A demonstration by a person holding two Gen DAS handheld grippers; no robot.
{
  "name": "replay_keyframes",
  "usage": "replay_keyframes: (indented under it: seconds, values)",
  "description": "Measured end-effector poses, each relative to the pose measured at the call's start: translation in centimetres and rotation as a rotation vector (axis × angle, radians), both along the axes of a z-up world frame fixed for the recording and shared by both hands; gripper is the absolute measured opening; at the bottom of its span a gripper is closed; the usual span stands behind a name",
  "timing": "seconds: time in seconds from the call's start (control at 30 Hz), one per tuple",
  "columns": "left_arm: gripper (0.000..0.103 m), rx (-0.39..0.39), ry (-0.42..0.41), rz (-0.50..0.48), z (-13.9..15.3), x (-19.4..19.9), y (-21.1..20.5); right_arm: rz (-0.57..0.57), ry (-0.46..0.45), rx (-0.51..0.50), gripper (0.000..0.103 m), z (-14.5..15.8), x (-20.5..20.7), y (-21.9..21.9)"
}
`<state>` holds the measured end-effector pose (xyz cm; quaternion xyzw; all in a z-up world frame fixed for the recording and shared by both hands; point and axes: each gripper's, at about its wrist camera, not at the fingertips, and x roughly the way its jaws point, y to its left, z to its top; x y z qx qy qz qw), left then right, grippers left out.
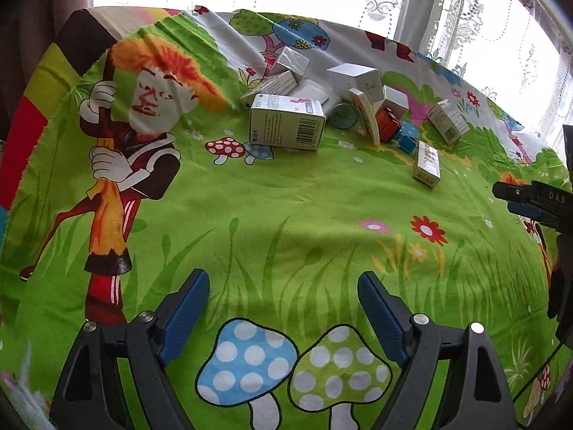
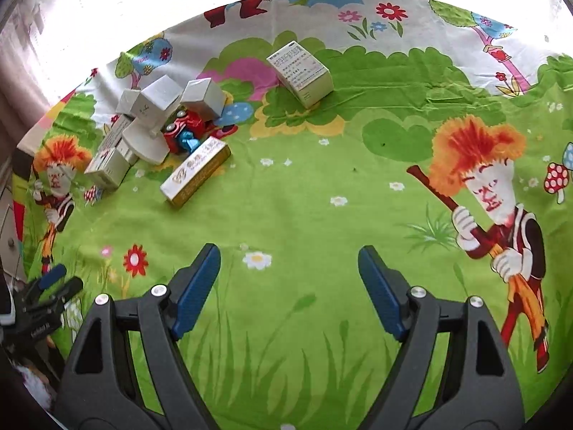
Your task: Organize rigid objects
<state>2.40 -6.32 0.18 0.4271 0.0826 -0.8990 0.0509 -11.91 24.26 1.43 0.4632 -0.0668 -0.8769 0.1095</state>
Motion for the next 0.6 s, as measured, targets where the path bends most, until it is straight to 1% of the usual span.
replay_keyframes:
  seconds: [0.07, 0.2, 0.27, 0.3, 0.33, 0.37, 0.4, 0.43, 0.47, 0.5, 0.53, 0.57, 0.6]
  values:
    - [0.086, 0.011, 0.004, 0.001, 0.0, 0.0, -0.2, 0.018, -0.014, -0.041, 0.082, -0.2, -1.7, -1.7]
    - [0.089, 0.03, 0.009, -0.005, 0.0, 0.0, -0.3, 0.032, -0.03, -0.122, 0.082, -0.9, -3.7, -5.8]
    - [0.089, 0.025, 0.007, -0.005, 0.0, 0.0, -0.1, 0.032, -0.048, -0.129, 0.082, -1.6, -4.5, -8.0]
    - [0.089, 0.02, 0.005, -0.004, 0.0, -0.1, -0.1, 0.028, -0.05, -0.106, 0.084, -2.0, -4.8, -9.1]
    - [0.089, 0.016, 0.003, -0.003, -0.1, -0.1, -0.1, 0.023, -0.019, -0.052, 0.088, -2.0, -4.8, -10.3]
    - [0.089, 0.01, 0.0, -0.004, -0.1, -0.1, 0.0, 0.035, -0.005, 0.006, 0.088, -2.2, -4.9, -11.4]
    - [0.089, 0.006, -0.002, -0.004, -0.1, -0.1, 0.1, 0.054, 0.009, 0.082, 0.088, -2.5, -5.0, -12.6]
    - [0.089, 0.004, -0.006, -0.006, -0.1, -0.2, 0.0, 0.078, 0.025, 0.182, 0.088, -2.9, -5.1, -13.6]
    - [0.089, 0.002, -0.01, -0.008, 0.0, -0.3, 0.0, 0.11, 0.042, 0.25, 0.088, -3.2, -4.8, -14.3]
    - [0.089, 0.0, -0.02, -0.01, 0.0, -0.4, 0.0, 0.135, 0.061, 0.241, 0.078, -3.0, -4.4, -14.1]
    - [0.089, -0.002, -0.032, -0.012, 0.0, -0.6, 0.0, 0.146, 0.062, 0.219, 0.058, -2.9, -4.0, -13.6]
    - [0.089, 0.0, -0.045, -0.01, 0.1, -0.9, 0.0, 0.144, 0.068, 0.228, 0.043, -2.7, -3.5, -12.8]
    - [0.089, 0.013, -0.055, -0.007, 0.2, -1.3, -0.1, 0.145, 0.066, 0.233, 0.035, -2.6, -2.9, -11.9]
